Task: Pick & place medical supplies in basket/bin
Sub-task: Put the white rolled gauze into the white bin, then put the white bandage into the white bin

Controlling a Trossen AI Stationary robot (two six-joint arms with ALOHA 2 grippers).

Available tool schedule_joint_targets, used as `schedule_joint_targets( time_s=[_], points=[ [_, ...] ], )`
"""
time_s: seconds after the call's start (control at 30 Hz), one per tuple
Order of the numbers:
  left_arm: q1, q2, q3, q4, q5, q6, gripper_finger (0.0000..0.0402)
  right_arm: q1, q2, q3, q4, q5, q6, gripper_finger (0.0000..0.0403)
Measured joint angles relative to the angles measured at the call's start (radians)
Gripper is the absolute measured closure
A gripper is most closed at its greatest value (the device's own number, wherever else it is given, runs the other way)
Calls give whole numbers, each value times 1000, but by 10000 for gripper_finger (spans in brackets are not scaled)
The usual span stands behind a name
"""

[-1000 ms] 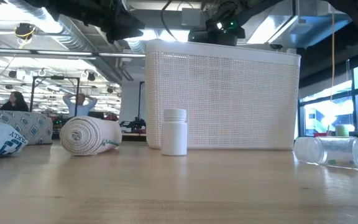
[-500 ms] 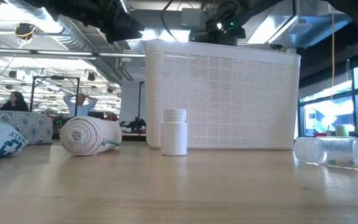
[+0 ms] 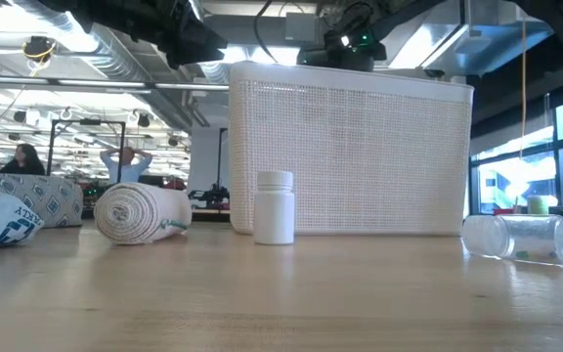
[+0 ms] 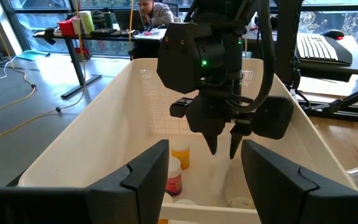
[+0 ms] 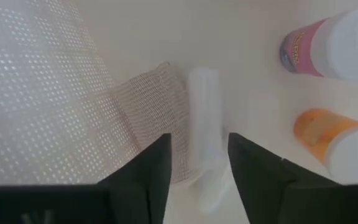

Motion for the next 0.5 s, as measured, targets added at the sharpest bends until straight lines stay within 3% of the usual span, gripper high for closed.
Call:
schedule_joint_targets(
  time_s=[0.23,0.5],
  points=[
    [0,0,0,0,0,0,208,0,0,44,-73,0,22,229],
    [0,0,0,0,0,0,208,10,-13,262,-171,0,81,232]
  ],
)
